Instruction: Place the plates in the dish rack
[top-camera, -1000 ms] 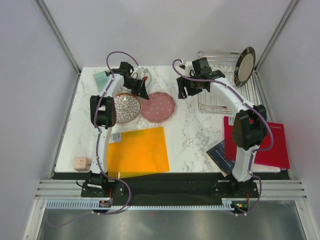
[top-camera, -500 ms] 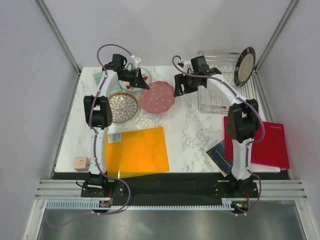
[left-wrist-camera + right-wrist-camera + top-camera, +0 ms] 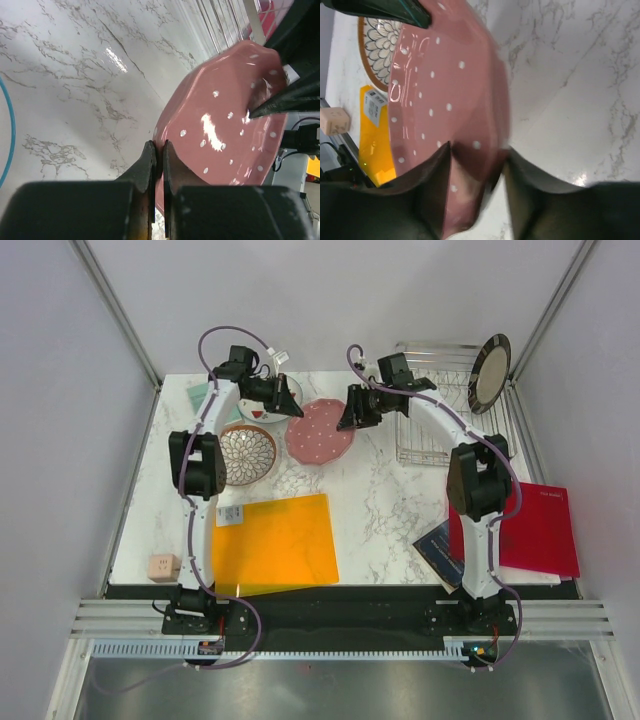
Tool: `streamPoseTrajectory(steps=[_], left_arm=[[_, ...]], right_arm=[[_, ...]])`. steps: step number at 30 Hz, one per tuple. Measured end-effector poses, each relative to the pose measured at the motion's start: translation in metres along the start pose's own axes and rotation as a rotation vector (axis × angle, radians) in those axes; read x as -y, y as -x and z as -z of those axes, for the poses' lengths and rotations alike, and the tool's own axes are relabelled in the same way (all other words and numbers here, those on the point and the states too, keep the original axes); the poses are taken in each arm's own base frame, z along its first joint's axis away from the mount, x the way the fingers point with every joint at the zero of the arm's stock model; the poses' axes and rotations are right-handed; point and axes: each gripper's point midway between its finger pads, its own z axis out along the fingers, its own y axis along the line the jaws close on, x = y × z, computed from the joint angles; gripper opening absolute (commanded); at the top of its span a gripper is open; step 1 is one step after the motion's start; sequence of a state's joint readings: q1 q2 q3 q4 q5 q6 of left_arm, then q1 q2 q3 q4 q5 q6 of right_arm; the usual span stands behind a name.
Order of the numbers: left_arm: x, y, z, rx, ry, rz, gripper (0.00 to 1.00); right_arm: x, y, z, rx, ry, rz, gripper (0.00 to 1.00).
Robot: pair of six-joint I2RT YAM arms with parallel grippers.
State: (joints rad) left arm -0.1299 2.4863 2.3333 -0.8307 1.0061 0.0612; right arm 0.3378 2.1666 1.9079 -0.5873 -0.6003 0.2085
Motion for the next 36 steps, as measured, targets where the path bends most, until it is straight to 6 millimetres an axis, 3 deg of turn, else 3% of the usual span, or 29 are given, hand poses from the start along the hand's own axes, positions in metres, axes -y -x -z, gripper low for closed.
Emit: streamPoseTrajectory(steps=[1, 2, 6, 8, 12, 14, 16, 21, 23, 26, 28, 31, 36], left_arm=[[0.000, -0.001, -0.002, -0.004, 0.000, 0.002, 0.02], [0.000, -0.002, -0.002, -0.005, 0.001, 0.003, 0.02], [0.002, 0.000, -0.002, 0.002, -0.009, -0.004, 0.42], [0.001, 0.000, -0.003, -0.001, 0.010, 0.010, 0.48], [0.002, 0.009, 0.007, 0.009, 0.115, -0.002, 0.53], [0.006, 0.021, 0.019, 0.033, 0.185, -0.035, 0.57], [0.014, 0.036, 0.038, 0.079, 0.263, -0.084, 0.60], [0.052, 0.056, 0.095, 0.225, 0.421, -0.202, 0.62], [0.061, 0.060, 0.116, 0.276, 0.518, -0.236, 0.62], [0.068, 0.062, 0.127, 0.318, 0.628, -0.269, 0.62], [0.070, 0.057, 0.120, 0.317, 0.668, -0.281, 0.62], [0.064, 0.038, 0.103, 0.277, 0.691, -0.274, 0.62], [0.049, 0.007, 0.088, 0.199, 0.711, -0.234, 0.62]], right_arm=[[0.000, 0.001, 0.000, 0.003, 0.001, -0.008, 0.23], [-0.002, 0.000, 0.001, 0.000, 0.013, -0.023, 0.00], [0.009, 0.004, 0.005, 0.015, -0.003, -0.078, 0.00], [0.012, 0.006, 0.008, 0.021, -0.003, -0.075, 0.00], [0.031, 0.013, 0.026, 0.033, -0.066, -0.101, 0.00], [0.050, 0.030, 0.047, 0.075, -0.123, -0.115, 0.00], [0.075, 0.064, 0.083, 0.175, -0.200, -0.109, 0.00], [0.135, 0.151, 0.208, 0.507, -0.470, -0.032, 0.00], [0.150, 0.165, 0.258, 0.598, -0.621, -0.003, 0.00], [0.156, 0.169, 0.311, 0.670, -0.834, 0.044, 0.00], [0.153, 0.168, 0.334, 0.686, -0.942, 0.081, 0.00], [0.153, 0.166, 0.349, 0.671, -1.059, 0.124, 0.00], [0.173, 0.156, 0.347, 0.583, -1.191, 0.150, 0.00]])
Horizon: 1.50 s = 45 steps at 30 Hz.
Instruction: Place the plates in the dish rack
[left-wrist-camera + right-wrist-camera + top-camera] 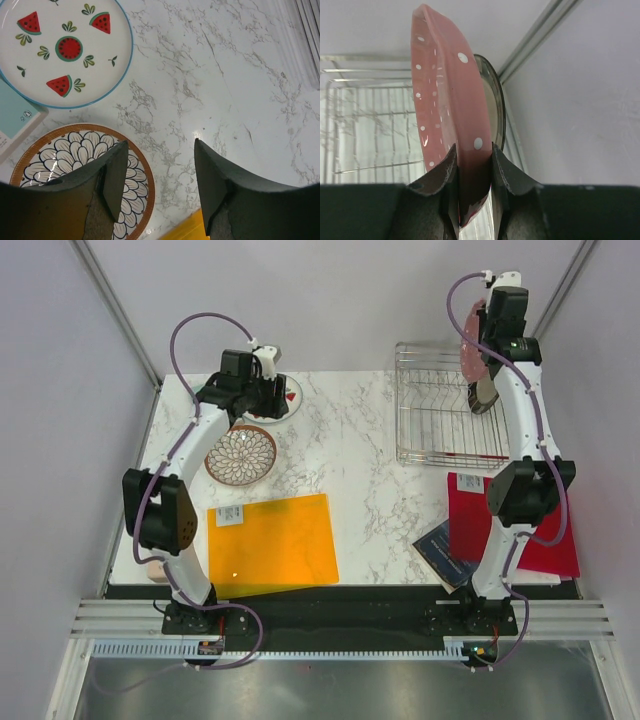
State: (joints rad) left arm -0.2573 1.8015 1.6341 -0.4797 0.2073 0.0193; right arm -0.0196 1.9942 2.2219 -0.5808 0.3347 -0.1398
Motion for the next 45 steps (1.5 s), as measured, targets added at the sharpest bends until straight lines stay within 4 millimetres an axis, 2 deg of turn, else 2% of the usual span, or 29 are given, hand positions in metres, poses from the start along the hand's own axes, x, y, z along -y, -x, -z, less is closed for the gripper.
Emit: streamPoseTrajectory(steps=[4, 8, 14, 21, 28, 45], left_arm=[[-0.003, 0.001, 0.002, 0.005, 0.009, 0.002, 0.62], [-0.002, 0.005, 0.005, 0.020, 0.011, -0.002, 0.61], [-0.002, 0.006, 0.006, 0.024, 0.011, -0.003, 0.61], [-0.003, -0.006, 0.003, -0.003, 0.018, 0.001, 0.61], [-0.004, -0.011, 0.002, -0.012, 0.025, 0.003, 0.61], [0.000, -0.015, 0.001, -0.021, 0.018, -0.002, 0.61]], right_arm=[[0.003, -0.027, -0.015, -0.079, -0.046, 0.079, 0.00], [0.005, -0.045, -0.025, -0.130, -0.068, 0.131, 0.00], [0.007, -0.055, -0.032, -0.156, -0.087, 0.170, 0.00], [0.002, -0.072, -0.049, -0.188, -0.094, 0.190, 0.00], [-0.004, -0.069, -0.059, -0.164, -0.107, 0.176, 0.00], [0.006, -0.066, -0.060, -0.150, -0.155, 0.140, 0.00]])
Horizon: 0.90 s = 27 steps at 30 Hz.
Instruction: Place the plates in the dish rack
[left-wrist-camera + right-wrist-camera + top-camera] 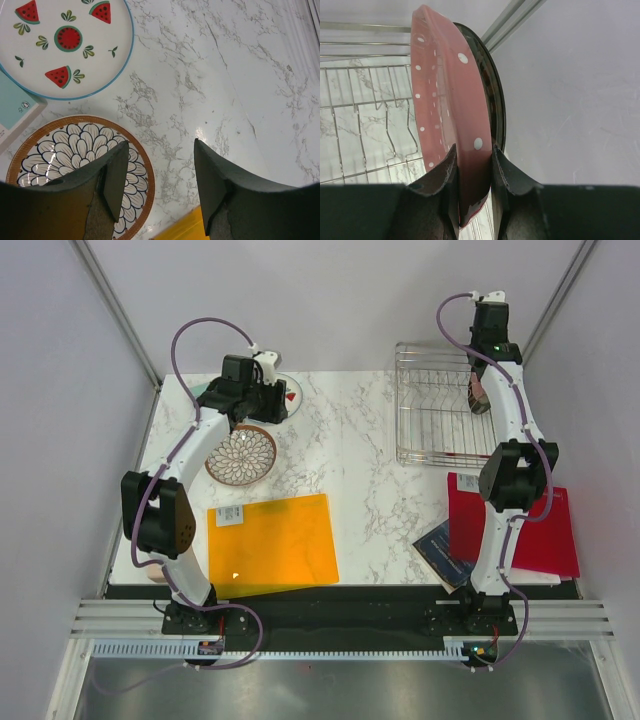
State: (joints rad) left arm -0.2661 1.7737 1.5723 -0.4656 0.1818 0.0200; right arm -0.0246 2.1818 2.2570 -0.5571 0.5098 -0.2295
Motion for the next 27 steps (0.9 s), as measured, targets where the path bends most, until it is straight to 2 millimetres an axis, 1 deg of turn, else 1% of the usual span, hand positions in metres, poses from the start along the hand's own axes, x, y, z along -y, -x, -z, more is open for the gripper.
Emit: streamPoseTrajectory(steps=[6, 12, 15, 17, 22, 23, 24, 25, 26, 27], left_arm=[[0.000, -0.001, 0.000, -0.002, 0.000, 0.000, 0.62], [-0.001, -0.005, -0.001, -0.011, 0.004, 0.002, 0.62], [-0.005, -0.011, -0.003, -0.023, 0.024, 0.005, 0.63], [-0.006, -0.019, -0.004, -0.038, 0.033, 0.007, 0.63], [-0.018, -0.044, 0.002, -0.085, 0.082, 0.043, 0.65], [-0.023, -0.048, 0.005, -0.088, 0.095, 0.062, 0.65], [-0.029, -0.053, 0.009, -0.091, 0.108, 0.085, 0.65], [-0.035, -0.056, 0.013, -0.093, 0.121, 0.107, 0.66], [-0.045, -0.060, 0.018, -0.092, 0.139, 0.136, 0.66], [-0.056, -0.064, 0.024, -0.092, 0.157, 0.171, 0.66]], right_arm=[[0.010, -0.004, -0.002, -0.013, -0.031, 0.002, 0.00], [0.009, -0.009, -0.008, -0.025, -0.030, 0.004, 0.00], [0.002, -0.012, -0.012, -0.025, -0.012, -0.003, 0.00], [-0.010, -0.018, -0.017, -0.037, 0.011, 0.002, 0.00], [-0.041, -0.052, -0.041, -0.108, 0.049, 0.043, 0.01], [-0.045, -0.054, -0.046, -0.103, 0.052, 0.041, 0.10], [-0.046, -0.055, -0.046, -0.105, 0.048, 0.039, 0.31], [-0.047, -0.053, -0.046, -0.101, 0.048, 0.039, 0.42], [-0.048, -0.053, -0.045, -0.100, 0.053, 0.039, 0.50], [-0.049, -0.052, -0.045, -0.098, 0.055, 0.040, 0.63]])
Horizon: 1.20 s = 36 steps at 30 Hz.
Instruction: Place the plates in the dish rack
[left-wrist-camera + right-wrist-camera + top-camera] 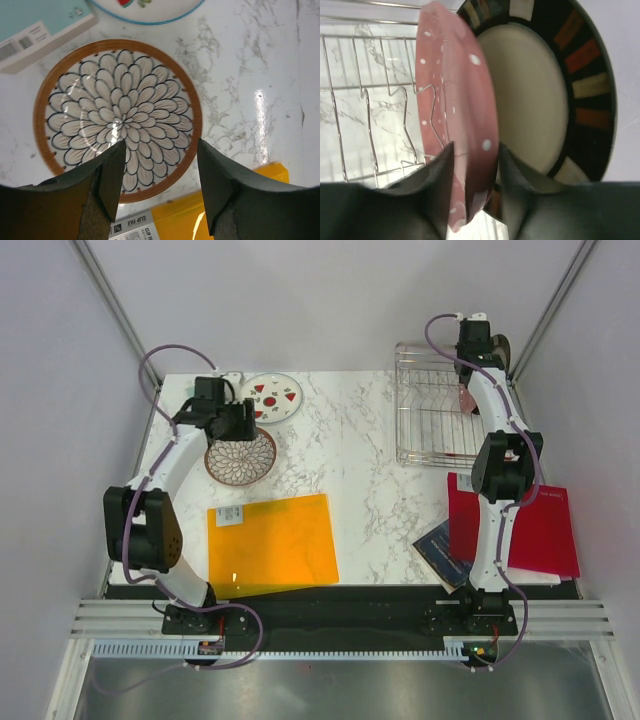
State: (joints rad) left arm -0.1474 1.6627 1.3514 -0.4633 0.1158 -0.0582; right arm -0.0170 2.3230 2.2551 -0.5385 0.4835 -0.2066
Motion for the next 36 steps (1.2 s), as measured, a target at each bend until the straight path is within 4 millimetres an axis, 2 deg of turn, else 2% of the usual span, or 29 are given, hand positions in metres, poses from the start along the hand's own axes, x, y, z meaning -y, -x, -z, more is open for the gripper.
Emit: streamPoseTrajectory(steps=[3, 5, 7, 9, 12, 13, 14, 15, 17, 19, 20, 23, 26, 29, 31, 34, 35, 36], left_arm=[[-0.039, -0.006, 0.010, 0.004, 0.044, 0.105, 0.67], [-0.064, -0.015, 0.016, -0.002, 0.071, 0.164, 0.67], [-0.080, -0.029, 0.019, -0.024, 0.088, 0.208, 0.67], [-0.086, -0.042, 0.019, -0.053, 0.094, 0.232, 0.66], [-0.086, -0.059, 0.016, -0.090, 0.082, 0.251, 0.66], [-0.086, -0.064, 0.016, -0.101, 0.082, 0.257, 0.65], [-0.086, -0.067, 0.015, -0.110, 0.083, 0.265, 0.65], [-0.087, -0.070, 0.015, -0.116, 0.085, 0.273, 0.65], [-0.089, -0.075, 0.015, -0.123, 0.092, 0.285, 0.65], [-0.095, -0.078, 0.015, -0.128, 0.105, 0.300, 0.65], [-0.099, -0.079, 0.014, -0.128, 0.113, 0.307, 0.64], [-0.113, -0.084, 0.012, -0.136, 0.143, 0.330, 0.64], [-0.122, -0.089, 0.008, -0.146, 0.165, 0.345, 0.64], [-0.125, -0.096, -0.001, -0.170, 0.168, 0.353, 0.62], [-0.125, -0.102, -0.010, -0.198, 0.158, 0.364, 0.60], [-0.127, -0.110, -0.024, -0.234, 0.149, 0.383, 0.57], [-0.128, -0.112, -0.029, -0.243, 0.147, 0.387, 0.55], [-0.129, -0.113, -0.032, -0.250, 0.143, 0.390, 0.48]], right_arm=[[0.000, 0.003, 0.004, 0.004, 0.000, 0.005, 0.74], [-0.001, 0.011, 0.015, 0.021, 0.005, 0.013, 0.75], [-0.001, 0.024, 0.035, 0.052, 0.018, 0.025, 0.79], [-0.011, 0.037, 0.064, 0.094, 0.047, 0.046, 0.83], [-0.056, 0.064, 0.132, 0.205, 0.179, 0.096, 0.84], [-0.077, 0.070, 0.155, 0.242, 0.247, 0.112, 0.84], [-0.108, 0.076, 0.185, 0.288, 0.356, 0.131, 0.84], [-0.131, 0.079, 0.205, 0.313, 0.439, 0.137, 0.84], [-0.188, 0.076, 0.248, 0.340, 0.656, 0.140, 0.84], [-0.231, 0.061, 0.269, 0.306, 0.826, 0.134, 0.84], [-0.249, 0.052, 0.273, 0.275, 0.888, 0.127, 0.84], [-0.297, 0.016, 0.265, 0.148, 1.018, 0.118, 0.84], [-0.333, -0.019, 0.251, 0.023, 1.092, 0.110, 0.85], [-0.359, -0.049, 0.244, -0.088, 1.156, 0.086, 0.85], [-0.372, -0.062, 0.248, -0.149, 1.211, 0.056, 0.85], [-0.386, -0.068, 0.261, -0.214, 1.311, -0.014, 0.84], [-0.391, -0.065, 0.270, -0.231, 1.361, -0.050, 0.84], [-0.395, -0.064, 0.274, -0.244, 1.392, -0.076, 0.84]])
